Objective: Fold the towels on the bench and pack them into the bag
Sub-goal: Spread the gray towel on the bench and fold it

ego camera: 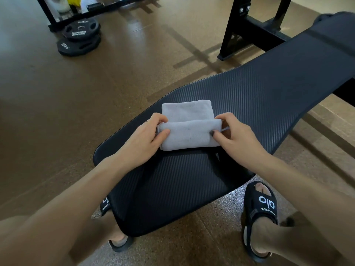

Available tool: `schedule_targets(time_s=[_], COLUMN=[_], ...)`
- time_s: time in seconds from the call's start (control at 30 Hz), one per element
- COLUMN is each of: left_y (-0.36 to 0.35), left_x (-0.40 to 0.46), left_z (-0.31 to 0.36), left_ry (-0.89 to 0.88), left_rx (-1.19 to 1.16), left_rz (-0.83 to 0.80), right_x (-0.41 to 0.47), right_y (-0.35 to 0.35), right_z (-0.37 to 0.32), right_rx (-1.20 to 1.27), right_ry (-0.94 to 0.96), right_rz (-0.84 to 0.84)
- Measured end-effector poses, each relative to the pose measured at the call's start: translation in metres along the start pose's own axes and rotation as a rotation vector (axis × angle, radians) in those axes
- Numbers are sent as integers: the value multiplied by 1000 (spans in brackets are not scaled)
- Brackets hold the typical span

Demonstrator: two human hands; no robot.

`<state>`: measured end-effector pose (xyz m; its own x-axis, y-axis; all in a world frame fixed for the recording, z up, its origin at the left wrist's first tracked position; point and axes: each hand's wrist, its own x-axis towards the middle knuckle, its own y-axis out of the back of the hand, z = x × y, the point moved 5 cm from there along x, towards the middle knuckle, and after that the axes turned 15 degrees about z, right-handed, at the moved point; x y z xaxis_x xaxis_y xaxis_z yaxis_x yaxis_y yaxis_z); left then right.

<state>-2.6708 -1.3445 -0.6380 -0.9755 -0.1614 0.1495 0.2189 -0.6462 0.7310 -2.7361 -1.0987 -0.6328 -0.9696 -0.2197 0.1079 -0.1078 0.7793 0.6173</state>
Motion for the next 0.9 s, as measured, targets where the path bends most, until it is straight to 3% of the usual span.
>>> schedule_targets(time_s=[0.37,0.53,0.67,0.77,0.83,0.9], left_y=[-12,-11,-4,-9,-16,-16], left_x=[12,14,13,12,10,8], left_z=[-2,2,13,27,33,35], left_ry=[80,50,-182,-501,-644,-663], left_rx=[58,167,465,642,644,597], left_rz=[70,113,194,284,252,208], right_x=[16,13,6,-8,-14,-16], right_y=[-15,-21,-21,-28,-34,-36], right_z=[-1,-9,-32,-43,-41,-38], right_rx=[-89,-257,-477,-591,-628,-663], right_ry=[-115,8,449,736,771,726], right_rz=[27,83,222,148,19,-90])
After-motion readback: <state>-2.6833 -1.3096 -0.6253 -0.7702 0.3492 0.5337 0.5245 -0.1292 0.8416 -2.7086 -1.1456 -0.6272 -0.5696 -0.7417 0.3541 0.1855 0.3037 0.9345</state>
